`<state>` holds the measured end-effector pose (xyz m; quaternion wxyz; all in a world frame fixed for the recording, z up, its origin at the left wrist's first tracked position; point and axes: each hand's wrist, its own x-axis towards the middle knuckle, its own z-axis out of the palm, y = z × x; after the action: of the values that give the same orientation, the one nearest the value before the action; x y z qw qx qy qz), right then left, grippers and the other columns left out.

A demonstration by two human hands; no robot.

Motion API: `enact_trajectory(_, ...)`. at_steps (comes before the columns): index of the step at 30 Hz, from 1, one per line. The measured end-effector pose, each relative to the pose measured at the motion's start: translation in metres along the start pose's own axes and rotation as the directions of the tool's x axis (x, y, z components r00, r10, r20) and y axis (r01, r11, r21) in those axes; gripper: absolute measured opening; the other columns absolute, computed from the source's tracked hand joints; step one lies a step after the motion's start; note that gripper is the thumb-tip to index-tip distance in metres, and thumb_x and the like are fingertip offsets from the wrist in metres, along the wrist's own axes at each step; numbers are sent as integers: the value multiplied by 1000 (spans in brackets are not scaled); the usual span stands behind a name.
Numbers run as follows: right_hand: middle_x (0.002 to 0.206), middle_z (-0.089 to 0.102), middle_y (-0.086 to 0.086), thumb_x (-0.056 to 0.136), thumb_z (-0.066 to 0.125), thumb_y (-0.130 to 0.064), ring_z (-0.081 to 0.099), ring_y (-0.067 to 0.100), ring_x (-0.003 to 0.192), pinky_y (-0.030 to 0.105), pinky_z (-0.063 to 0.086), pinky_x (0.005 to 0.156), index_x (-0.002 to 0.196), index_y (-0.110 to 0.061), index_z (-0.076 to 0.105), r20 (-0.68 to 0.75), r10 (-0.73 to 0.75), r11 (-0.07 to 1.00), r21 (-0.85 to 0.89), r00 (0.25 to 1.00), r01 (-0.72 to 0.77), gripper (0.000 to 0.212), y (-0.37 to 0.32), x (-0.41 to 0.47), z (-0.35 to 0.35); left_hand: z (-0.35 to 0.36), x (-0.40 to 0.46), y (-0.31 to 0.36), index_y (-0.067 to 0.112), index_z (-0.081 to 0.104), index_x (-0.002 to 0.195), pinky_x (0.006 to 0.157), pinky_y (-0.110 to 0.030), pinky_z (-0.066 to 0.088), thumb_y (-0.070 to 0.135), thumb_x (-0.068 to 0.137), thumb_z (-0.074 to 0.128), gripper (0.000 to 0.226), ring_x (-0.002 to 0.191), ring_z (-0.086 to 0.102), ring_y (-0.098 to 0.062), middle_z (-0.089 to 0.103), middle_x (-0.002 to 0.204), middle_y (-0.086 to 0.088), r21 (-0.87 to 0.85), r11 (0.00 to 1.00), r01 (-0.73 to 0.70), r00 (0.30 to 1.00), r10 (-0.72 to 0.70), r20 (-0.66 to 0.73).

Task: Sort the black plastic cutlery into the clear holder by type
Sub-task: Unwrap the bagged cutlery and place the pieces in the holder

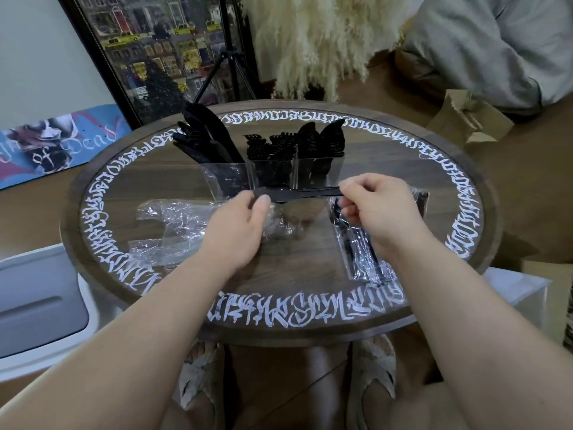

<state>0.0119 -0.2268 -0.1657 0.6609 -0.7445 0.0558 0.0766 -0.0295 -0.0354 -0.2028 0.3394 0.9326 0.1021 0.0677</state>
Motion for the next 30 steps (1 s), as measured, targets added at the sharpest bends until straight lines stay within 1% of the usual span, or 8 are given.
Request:
enact_trajectory(3, 66, 61, 5, 92, 57, -4, 54, 8, 50, 19, 45, 51, 79, -12, 62, 122, 46, 998, -45, 991, -41, 16, 5, 0, -1, 1, 3, 6, 13, 50, 101, 73, -37, 50, 46, 99, 34, 37, 70, 67, -13, 67, 89, -3, -239, 965, 107, 993, -117, -28)
enact_trajectory(7, 71, 61, 7, 91, 58, 1, 59, 8, 52, 20, 48, 52, 85, -11, 61, 212, 65, 994, -98, 975, -45, 14, 5, -1, -1, 3, 5, 11, 16, 49, 105, 73, -39, 54, 48, 96, 43, 34, 59, 65, -7, 68, 94, 0, -388, 905, 175, 983, -184, 15)
enact_trajectory(12, 66, 60, 5, 88, 58, 6, 61, 9, 52, 22, 51, 54, 80, -12, 58, 260, 68, 986, -166, 963, -25, 20, 7, -1, 1, 3, 8, 13, 17, 48, 102, 59, -28, 49, 40, 92, 58, 27, 54, 62, -3, 66, 92, -8, -428, 884, 185, 979, -206, -2)
enact_trajectory(17, 70, 65, 8, 87, 54, 10, 66, 16, 60, 29, 56, 63, 81, -13, 54, 368, 95, 961, -278, 925, 12, 24, 9, -2, 5, -1, 9, 13, 23, 47, 93, 72, -40, 55, 30, 87, 66, 20, 59, 64, -9, 65, 76, 3, -523, 836, 167, 974, -222, -45)
enact_trajectory(19, 75, 70, 7, 84, 51, 10, 70, 19, 66, 38, 56, 70, 82, -15, 54, 379, 69, 904, -414, 923, 103, 25, 12, -2, 8, -2, 9, 15, 20, 47, 94, 73, -41, 55, 26, 87, 67, 21, 58, 64, -10, 64, 72, 4, -542, 823, 167, 975, -220, -34)
enact_trajectory(21, 78, 72, 3, 84, 50, 5, 71, 19, 71, 40, 57, 75, 86, -18, 54, 386, 38, 838, -514, 922, 181, 24, 13, -2, 12, -2, 7, 17, 20, 46, 92, 70, -38, 54, 23, 88, 66, 20, 56, 63, -9, 62, 70, 4, -526, 837, 152, 980, -196, -29)
enact_trajectory(27, 89, 66, 5, 89, 42, -9, 62, 27, 80, 34, 51, 70, 98, -18, 51, 498, -10, 674, -637, 867, 373, 16, 10, -6, 31, 0, 4, 20, 20, 45, 85, 62, -33, 50, 17, 88, 64, 19, 47, 58, -7, 60, 65, 3, -456, 883, 115, 992, -123, 12)
enact_trajectory(30, 89, 65, 5, 94, 40, -18, 61, 27, 80, 38, 50, 76, 95, -21, 48, 500, -67, 674, -616, 863, 409, 9, 10, -6, 37, -2, 4, 20, 19, 45, 83, 58, -30, 45, 15, 87, 64, 20, 46, 57, -8, 62, 67, 0, -477, 871, 116, 992, -125, 13)
